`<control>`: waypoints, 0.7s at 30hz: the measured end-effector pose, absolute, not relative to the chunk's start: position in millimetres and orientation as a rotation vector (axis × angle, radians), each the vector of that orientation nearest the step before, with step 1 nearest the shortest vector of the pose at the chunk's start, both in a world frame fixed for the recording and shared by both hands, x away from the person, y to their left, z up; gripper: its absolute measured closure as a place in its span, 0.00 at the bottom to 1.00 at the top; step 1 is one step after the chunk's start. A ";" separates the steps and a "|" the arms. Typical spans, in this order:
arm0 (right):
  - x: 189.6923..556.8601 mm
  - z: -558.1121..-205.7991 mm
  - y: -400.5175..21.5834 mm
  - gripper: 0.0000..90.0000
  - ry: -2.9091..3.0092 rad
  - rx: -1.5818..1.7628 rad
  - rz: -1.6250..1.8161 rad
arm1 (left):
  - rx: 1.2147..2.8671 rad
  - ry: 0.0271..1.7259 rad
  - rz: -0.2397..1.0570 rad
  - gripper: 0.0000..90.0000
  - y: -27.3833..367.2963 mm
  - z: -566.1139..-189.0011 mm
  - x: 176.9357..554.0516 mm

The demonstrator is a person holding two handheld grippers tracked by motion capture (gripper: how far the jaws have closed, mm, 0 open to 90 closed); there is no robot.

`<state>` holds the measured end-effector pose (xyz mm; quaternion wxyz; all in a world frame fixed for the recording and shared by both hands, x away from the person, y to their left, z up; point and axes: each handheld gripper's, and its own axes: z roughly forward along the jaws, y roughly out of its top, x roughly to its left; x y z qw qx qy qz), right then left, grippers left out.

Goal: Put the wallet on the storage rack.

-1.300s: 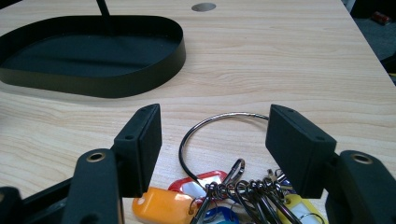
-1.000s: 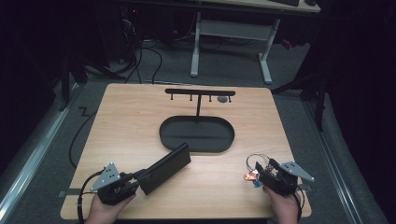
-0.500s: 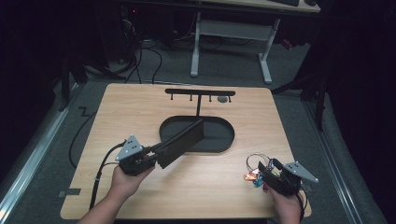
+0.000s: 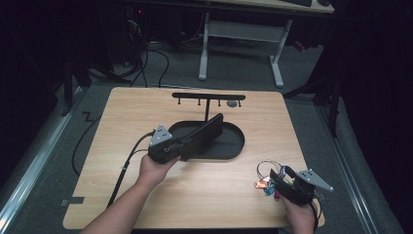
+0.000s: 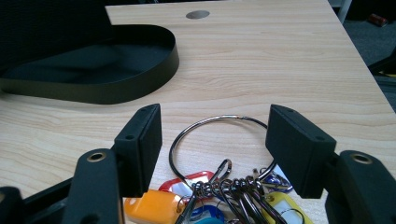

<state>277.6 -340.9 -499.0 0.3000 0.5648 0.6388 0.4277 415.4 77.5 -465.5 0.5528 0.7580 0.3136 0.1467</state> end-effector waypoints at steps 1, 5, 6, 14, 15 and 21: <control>277.6 -499.0 -340.9 0.40 1.696 1.499 1.135 | 1.792 0.741 0.347 0.83 77.5 -465.5 415.4; 276.7 -498.5 -340.1 0.40 1.697 1.494 1.136 | 1.813 0.754 0.357 0.83 67.1 -468.5 427.0; 276.7 -498.6 -339.8 0.40 1.697 1.498 1.137 | 1.812 0.758 0.358 0.83 65.7 -468.9 428.8; 277.9 -500.3 -339.8 0.40 1.711 1.497 1.135 | 1.821 0.781 0.351 0.83 52.9 -473.2 437.7; 277.9 -500.5 -340.3 0.40 1.711 1.502 1.136 | 1.825 0.783 0.351 0.83 51.5 -474.6 438.0; 277.8 -500.4 -340.3 0.40 1.712 1.501 1.139 | 1.812 0.788 0.366 0.81 48.1 -476.8 438.0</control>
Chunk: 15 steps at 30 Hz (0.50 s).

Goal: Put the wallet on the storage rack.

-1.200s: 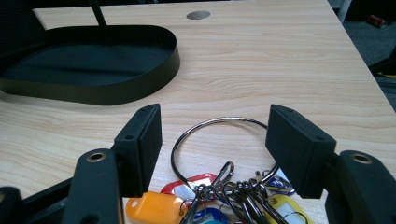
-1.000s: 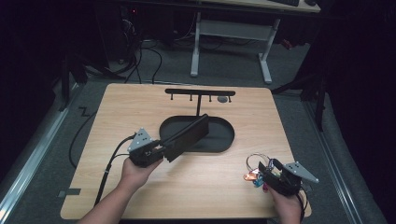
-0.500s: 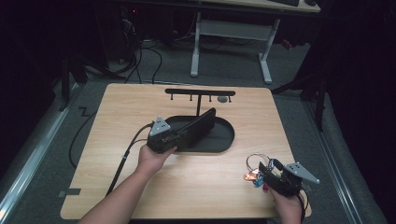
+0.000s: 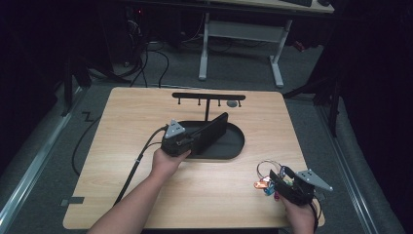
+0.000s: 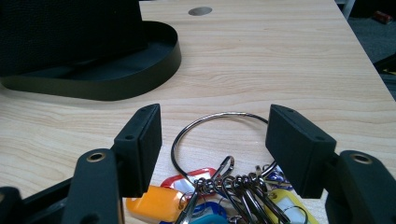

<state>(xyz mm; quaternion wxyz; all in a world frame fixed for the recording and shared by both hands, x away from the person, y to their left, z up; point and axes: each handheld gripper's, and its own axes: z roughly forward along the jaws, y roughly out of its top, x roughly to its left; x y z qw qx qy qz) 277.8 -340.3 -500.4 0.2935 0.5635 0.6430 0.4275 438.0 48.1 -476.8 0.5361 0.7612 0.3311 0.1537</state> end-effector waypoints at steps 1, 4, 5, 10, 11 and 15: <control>277.8 -500.4 -340.1 0.40 1.714 1.499 1.139 | 1.818 0.789 0.369 0.80 47.8 -476.3 437.7; 278.4 -500.5 -339.8 0.40 1.717 1.497 1.139 | 1.831 0.793 0.372 0.76 48.2 -474.9 436.9; 278.3 -500.5 -339.5 0.40 1.718 1.502 1.137 | 1.835 0.794 0.371 0.73 48.8 -474.2 436.5; 278.4 -500.5 -338.7 0.40 1.723 1.499 1.136 | 1.848 0.771 0.394 0.68 55.4 -469.9 429.3; 278.5 -500.6 -338.7 0.40 1.723 1.498 1.136 | 1.849 0.769 0.400 0.68 56.8 -469.2 427.9; 278.3 -500.3 -337.7 0.40 1.724 1.498 1.136 | 1.840 0.761 0.411 0.76 63.4 -466.4 420.3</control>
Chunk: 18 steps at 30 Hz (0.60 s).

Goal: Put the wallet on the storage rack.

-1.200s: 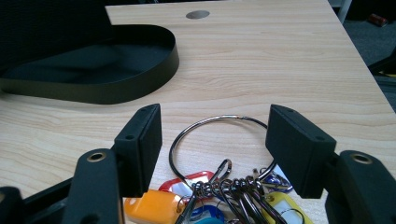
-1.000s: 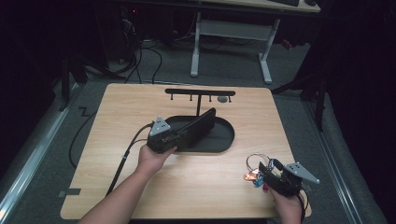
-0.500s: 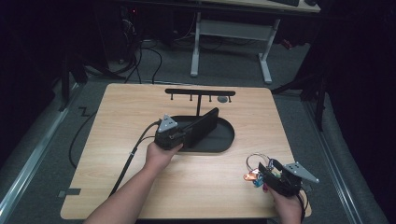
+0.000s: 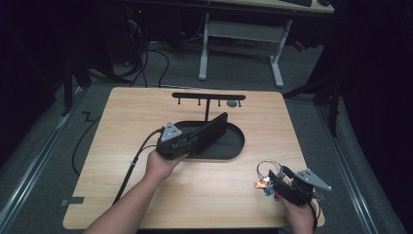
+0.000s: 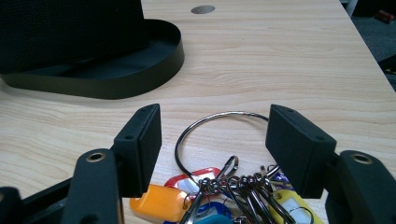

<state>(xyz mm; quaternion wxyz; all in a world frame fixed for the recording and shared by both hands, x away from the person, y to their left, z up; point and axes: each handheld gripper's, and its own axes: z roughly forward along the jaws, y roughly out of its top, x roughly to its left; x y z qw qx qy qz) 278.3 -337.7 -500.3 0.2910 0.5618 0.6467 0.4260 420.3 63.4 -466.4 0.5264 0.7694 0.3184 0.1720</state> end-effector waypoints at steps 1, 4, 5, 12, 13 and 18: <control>278.4 -500.3 -337.4 0.40 1.724 1.499 1.135 | 1.838 0.757 0.412 0.76 64.6 -466.1 418.8; 279.2 -500.9 -337.0 0.40 1.729 1.501 1.132 | 1.829 0.757 0.413 0.83 63.8 -467.0 416.6; 279.2 -500.9 -337.0 0.40 1.729 1.501 1.132 | 1.829 0.757 0.413 0.84 63.8 -467.0 416.6; 279.9 -501.8 -335.8 0.40 1.742 1.496 1.129 | 1.800 0.776 0.405 0.83 58.1 -471.4 423.0; 280.0 -502.0 -335.7 0.40 1.739 1.499 1.131 | 1.796 0.785 0.394 0.83 57.9 -471.6 424.5; 280.3 -502.4 -335.9 0.40 1.738 1.505 1.131 | 1.795 0.799 0.389 0.83 58.8 -471.7 425.5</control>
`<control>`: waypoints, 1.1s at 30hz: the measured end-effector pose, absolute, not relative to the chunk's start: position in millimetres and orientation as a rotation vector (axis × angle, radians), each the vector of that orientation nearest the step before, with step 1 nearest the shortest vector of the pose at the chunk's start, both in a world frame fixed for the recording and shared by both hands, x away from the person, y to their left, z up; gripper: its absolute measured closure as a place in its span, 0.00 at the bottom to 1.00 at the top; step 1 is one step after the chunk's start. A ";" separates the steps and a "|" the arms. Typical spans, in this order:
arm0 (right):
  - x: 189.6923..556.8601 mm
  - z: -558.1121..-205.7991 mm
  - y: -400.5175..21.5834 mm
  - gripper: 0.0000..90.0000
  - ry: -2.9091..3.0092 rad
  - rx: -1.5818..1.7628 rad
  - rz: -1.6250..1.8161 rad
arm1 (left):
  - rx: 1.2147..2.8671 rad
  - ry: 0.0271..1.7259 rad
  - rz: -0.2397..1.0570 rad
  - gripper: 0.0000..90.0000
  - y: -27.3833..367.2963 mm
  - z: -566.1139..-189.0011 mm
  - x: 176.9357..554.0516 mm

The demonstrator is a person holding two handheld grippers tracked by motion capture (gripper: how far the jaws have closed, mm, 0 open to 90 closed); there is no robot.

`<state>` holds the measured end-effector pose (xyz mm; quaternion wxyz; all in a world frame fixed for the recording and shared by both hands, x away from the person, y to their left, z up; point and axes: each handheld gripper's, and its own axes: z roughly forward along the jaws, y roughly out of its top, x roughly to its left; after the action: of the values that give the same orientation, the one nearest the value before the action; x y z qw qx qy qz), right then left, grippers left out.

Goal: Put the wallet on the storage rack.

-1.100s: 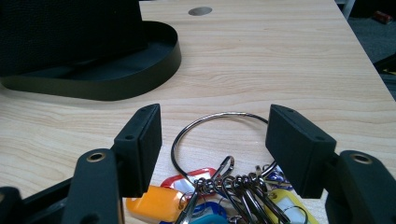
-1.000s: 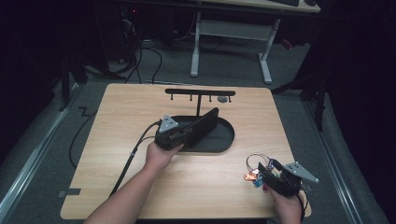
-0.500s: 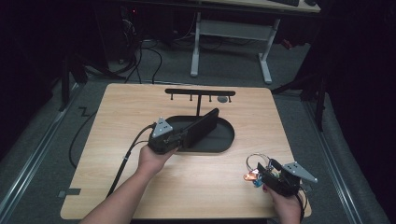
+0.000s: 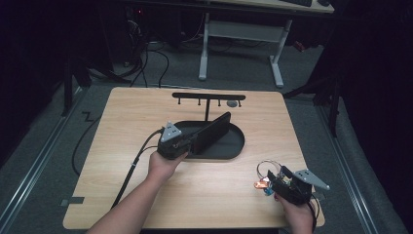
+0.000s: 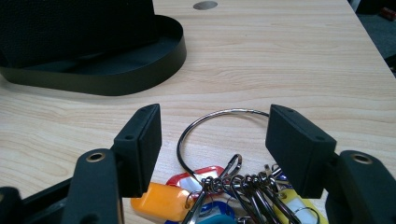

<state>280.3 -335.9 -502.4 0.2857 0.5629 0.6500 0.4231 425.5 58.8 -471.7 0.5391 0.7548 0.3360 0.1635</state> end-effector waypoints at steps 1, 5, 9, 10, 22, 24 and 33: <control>280.2 -502.3 -335.8 0.40 1.738 1.504 1.132 | 1.790 0.811 0.385 0.83 59.8 -472.0 426.2; 279.7 -501.9 -336.1 0.40 1.737 1.498 1.132 | 1.778 0.874 0.378 0.82 67.4 -476.2 432.6; 279.8 -502.0 -336.4 0.40 1.738 1.497 1.132 | 1.793 0.894 0.400 0.80 71.4 -478.9 437.6; 279.8 -502.0 -336.3 0.40 1.738 1.497 1.132 | 1.799 0.896 0.409 0.80 72.1 -479.7 438.7; 279.4 -502.4 -336.1 0.40 1.740 1.503 1.136 | 1.835 0.909 0.458 0.76 76.7 -490.9 450.3; 279.4 -502.7 -335.9 0.40 1.742 1.505 1.138 | 1.850 0.909 0.483 0.77 76.9 -494.0 452.9; 279.0 -503.1 -337.1 0.40 1.739 1.513 1.139 | 1.858 0.898 0.488 0.76 79.4 -494.5 454.7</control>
<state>279.0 -337.1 -503.1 0.2814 0.5648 0.6489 0.4251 454.7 79.4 -494.5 0.4887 0.7645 0.3694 0.2007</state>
